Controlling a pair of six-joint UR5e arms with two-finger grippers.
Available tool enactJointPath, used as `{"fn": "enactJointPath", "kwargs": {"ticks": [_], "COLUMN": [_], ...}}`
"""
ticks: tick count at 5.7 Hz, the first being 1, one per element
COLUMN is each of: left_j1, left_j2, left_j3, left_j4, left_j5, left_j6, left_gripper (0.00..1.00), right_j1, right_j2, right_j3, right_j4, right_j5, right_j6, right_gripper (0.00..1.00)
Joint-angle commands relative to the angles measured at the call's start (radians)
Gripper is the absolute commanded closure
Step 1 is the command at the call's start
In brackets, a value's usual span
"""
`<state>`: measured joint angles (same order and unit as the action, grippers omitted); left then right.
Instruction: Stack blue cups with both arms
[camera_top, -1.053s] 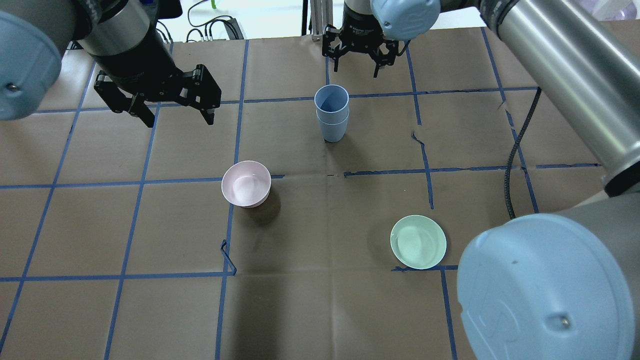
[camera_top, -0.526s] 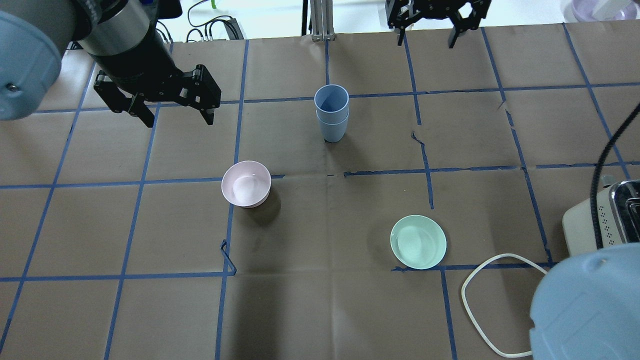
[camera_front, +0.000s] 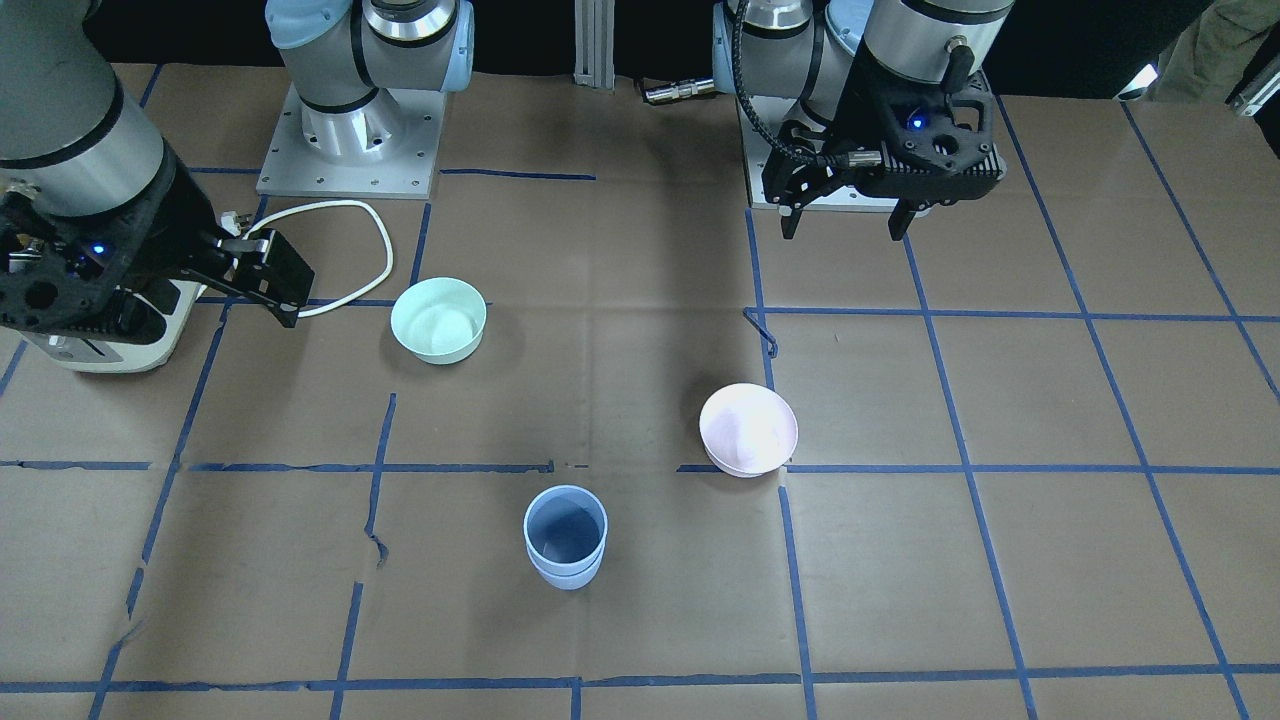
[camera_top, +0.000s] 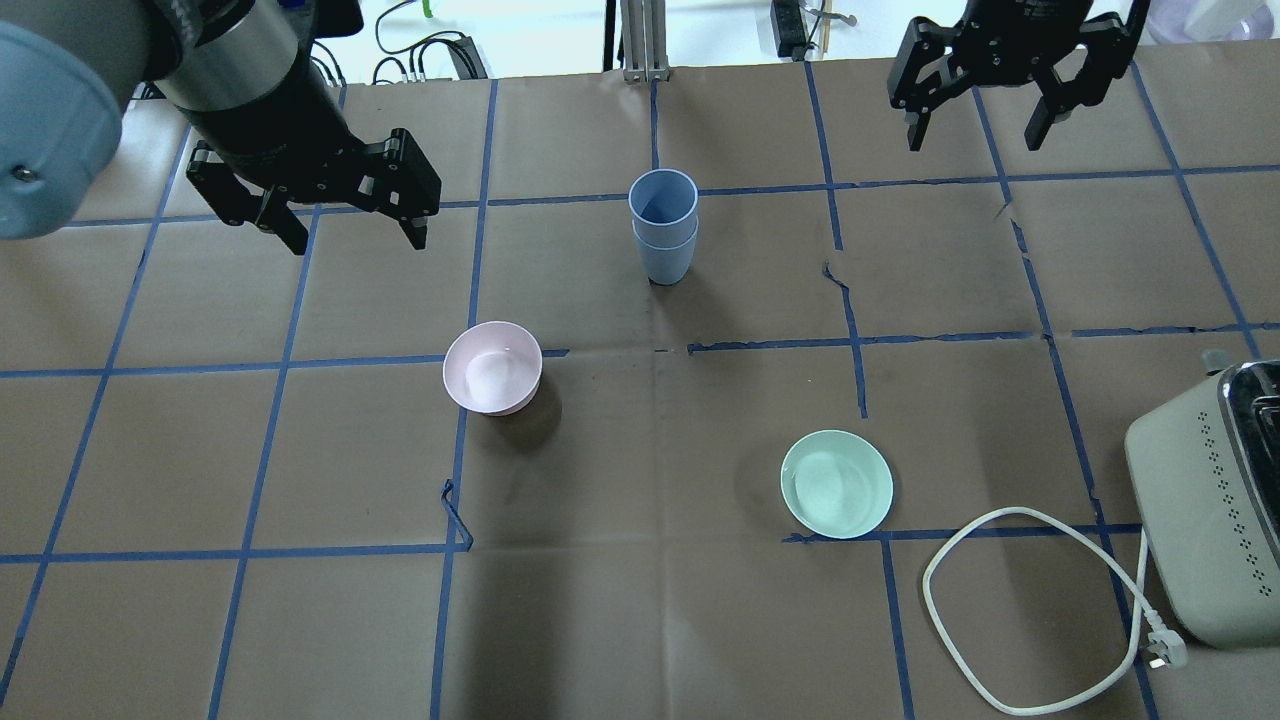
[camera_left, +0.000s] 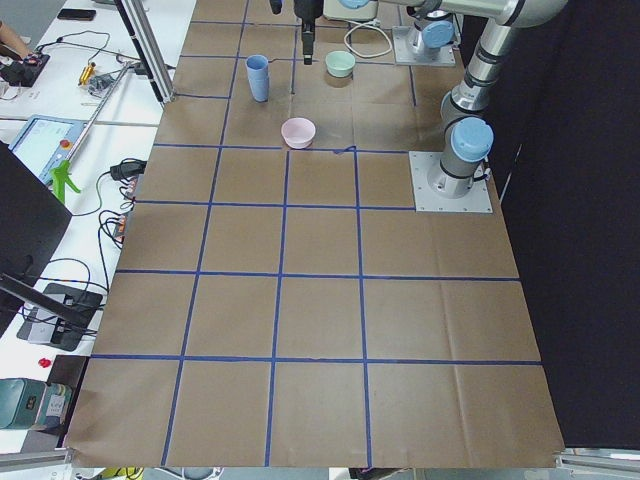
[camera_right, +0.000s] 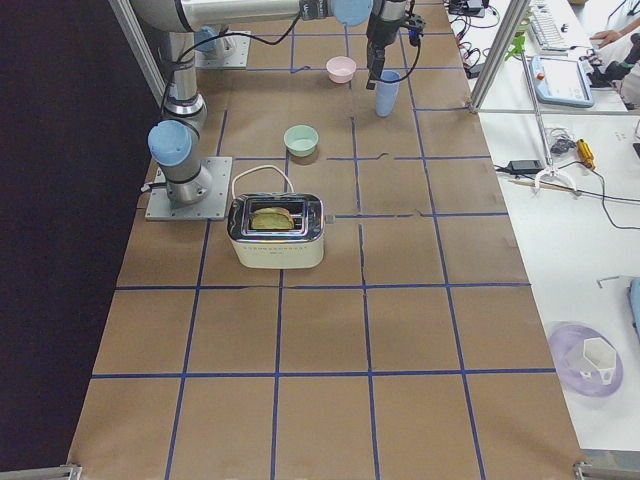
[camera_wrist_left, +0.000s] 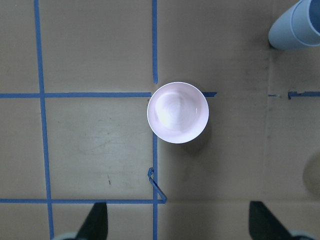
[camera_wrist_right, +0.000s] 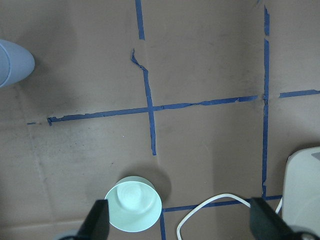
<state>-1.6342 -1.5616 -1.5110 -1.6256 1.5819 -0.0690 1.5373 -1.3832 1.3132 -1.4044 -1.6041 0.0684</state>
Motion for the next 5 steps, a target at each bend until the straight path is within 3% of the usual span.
{"fn": "enactJointPath", "kwargs": {"ticks": [1,5], "left_j1": [0.001,0.001], "left_j2": [0.000,0.000], "left_j3": [0.000,0.000], "left_j4": [0.001,0.001], "left_j5": [0.000,0.000], "left_j6": [0.000,0.000], "left_gripper": [0.02,0.02], "right_j1": [0.000,0.004], "right_j2": [-0.043,-0.043], "right_j3": [0.078,0.083], "right_j4": [-0.092,-0.099], "right_j5": [-0.002,0.007], "right_j6": [0.005,0.001], "right_gripper": [0.00,0.00]}}
